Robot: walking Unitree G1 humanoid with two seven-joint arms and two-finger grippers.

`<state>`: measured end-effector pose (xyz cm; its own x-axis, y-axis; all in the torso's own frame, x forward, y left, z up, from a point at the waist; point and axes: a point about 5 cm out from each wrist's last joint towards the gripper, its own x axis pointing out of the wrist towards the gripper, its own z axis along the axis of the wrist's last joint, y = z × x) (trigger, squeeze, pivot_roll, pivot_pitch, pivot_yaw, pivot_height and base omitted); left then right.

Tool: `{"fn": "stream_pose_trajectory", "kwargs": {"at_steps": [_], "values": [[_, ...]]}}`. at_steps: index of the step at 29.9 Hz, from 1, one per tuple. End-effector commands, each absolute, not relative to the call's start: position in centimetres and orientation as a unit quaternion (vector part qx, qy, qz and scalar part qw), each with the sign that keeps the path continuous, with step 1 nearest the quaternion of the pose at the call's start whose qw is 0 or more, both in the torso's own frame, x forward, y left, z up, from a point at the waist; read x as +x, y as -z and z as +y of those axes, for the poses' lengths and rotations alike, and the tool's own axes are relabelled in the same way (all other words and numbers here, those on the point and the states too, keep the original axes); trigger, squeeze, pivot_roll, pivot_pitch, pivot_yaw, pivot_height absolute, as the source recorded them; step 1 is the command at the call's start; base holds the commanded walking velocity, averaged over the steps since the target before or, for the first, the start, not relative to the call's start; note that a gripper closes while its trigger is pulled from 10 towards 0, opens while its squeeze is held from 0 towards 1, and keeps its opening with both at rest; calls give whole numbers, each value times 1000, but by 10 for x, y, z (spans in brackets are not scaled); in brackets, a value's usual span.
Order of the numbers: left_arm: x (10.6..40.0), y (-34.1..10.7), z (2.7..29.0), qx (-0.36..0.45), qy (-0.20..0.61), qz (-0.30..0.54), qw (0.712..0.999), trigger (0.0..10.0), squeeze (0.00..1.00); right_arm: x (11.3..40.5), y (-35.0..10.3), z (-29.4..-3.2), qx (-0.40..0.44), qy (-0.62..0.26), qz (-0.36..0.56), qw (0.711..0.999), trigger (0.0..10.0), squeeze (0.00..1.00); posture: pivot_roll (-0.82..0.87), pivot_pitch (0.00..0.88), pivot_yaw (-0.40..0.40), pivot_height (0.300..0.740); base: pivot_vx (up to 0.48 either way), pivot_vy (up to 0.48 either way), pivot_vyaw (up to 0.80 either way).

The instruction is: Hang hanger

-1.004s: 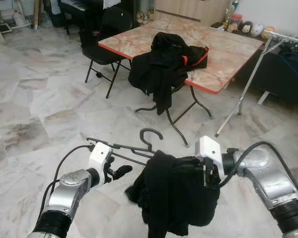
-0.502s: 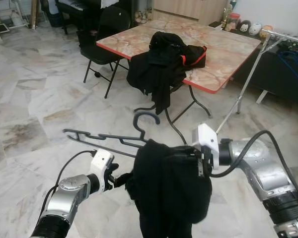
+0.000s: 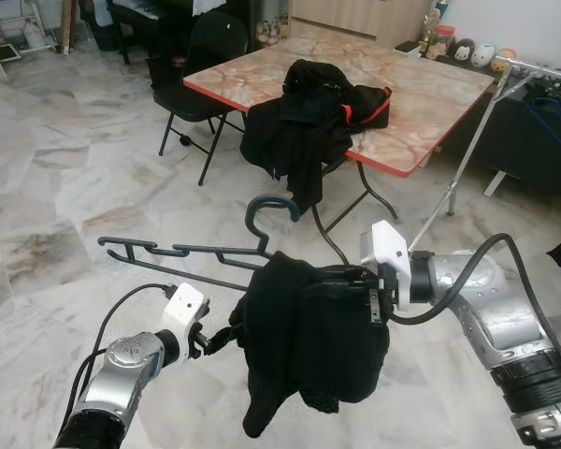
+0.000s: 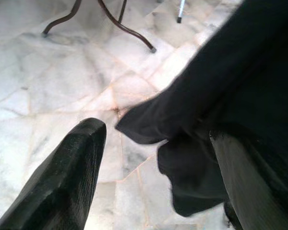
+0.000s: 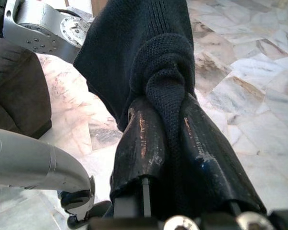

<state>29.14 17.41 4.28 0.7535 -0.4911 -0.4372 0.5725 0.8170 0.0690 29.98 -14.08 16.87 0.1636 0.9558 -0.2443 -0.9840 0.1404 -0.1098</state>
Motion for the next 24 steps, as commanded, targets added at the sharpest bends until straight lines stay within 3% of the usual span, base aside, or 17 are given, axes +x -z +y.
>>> {"fn": "stream_pose_trajectory", "kwargs": {"at_steps": [1,7,10,24], "values": [[294,-44,170,95,287,194,933,10000,0,301,-181,-139,-134,-648,35,749,10000,0,-124,0,-35,740,0,0,0],[289,-46,164,71,327,186,924,10000,0,301,-180,-139,-133,-648,38,749,10000,0,-125,0,-33,740,0,0,0],[283,-46,161,59,372,195,906,10000,0,300,-179,-137,-132,-651,39,747,10000,0,-122,0,-30,740,0,0,0],[290,-40,160,77,333,194,920,10000,0,297,-182,-129,-126,-665,31,736,10000,0,-125,0,-29,740,0,0,0]]}}
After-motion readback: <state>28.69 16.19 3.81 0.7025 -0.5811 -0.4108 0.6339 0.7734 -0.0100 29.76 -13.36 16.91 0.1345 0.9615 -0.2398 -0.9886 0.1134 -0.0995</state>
